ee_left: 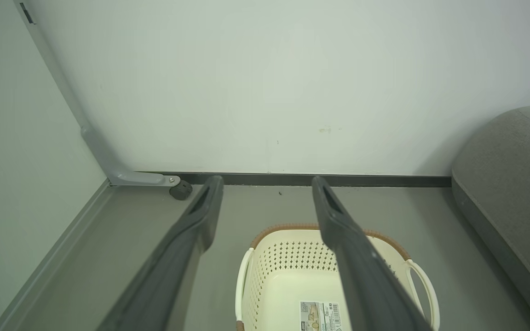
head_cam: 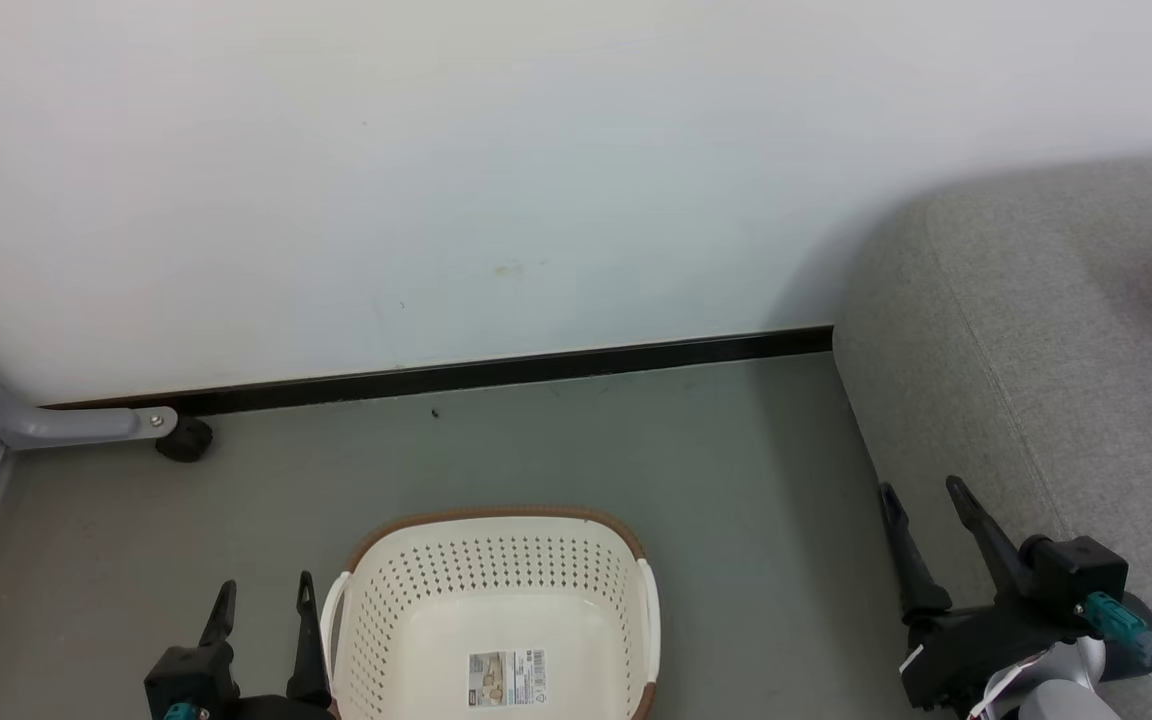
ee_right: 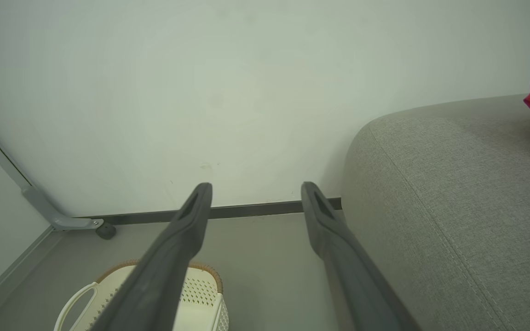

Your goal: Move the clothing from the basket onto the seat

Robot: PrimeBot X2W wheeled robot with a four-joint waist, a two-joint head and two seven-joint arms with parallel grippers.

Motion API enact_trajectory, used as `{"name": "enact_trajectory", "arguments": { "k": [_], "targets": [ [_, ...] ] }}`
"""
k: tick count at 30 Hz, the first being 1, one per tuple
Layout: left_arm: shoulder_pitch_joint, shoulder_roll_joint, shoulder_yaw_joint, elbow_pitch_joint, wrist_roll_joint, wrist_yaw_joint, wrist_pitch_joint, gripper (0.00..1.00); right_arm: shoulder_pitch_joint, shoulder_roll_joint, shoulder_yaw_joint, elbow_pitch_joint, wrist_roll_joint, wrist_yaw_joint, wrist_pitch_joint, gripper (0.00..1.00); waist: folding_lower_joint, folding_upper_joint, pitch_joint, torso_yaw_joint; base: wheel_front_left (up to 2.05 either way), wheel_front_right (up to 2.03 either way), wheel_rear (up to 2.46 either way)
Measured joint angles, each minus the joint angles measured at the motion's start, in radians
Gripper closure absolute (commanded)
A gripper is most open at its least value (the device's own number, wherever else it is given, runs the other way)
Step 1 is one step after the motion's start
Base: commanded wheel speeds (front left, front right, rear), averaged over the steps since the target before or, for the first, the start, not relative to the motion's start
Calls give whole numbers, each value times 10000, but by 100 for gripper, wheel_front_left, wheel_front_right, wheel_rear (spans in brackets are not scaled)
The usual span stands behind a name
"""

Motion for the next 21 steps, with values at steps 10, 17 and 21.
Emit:
{"name": "enact_trajectory", "arguments": {
  "k": [10, 17, 21],
  "targets": [
    [193, -132, 194, -449, 75, -73, 0, 0, 46, 29, 8, 56, -155, -261, 0, 0, 0, 0, -76, -27, 0, 0, 0],
    [293, -194, 297, -623, 77, -105, 0, 0, 47, 54, 8, 96, -232, -291, 0, 0, 0, 0, -99, -41, 0, 0, 0],
    [418, -213, 334, -688, 79, -190, 0, 0, 47, 58, 8, 98, -272, -291, 0, 0, 0, 0, -107, -59, 0, 0, 0]
  ]
}}
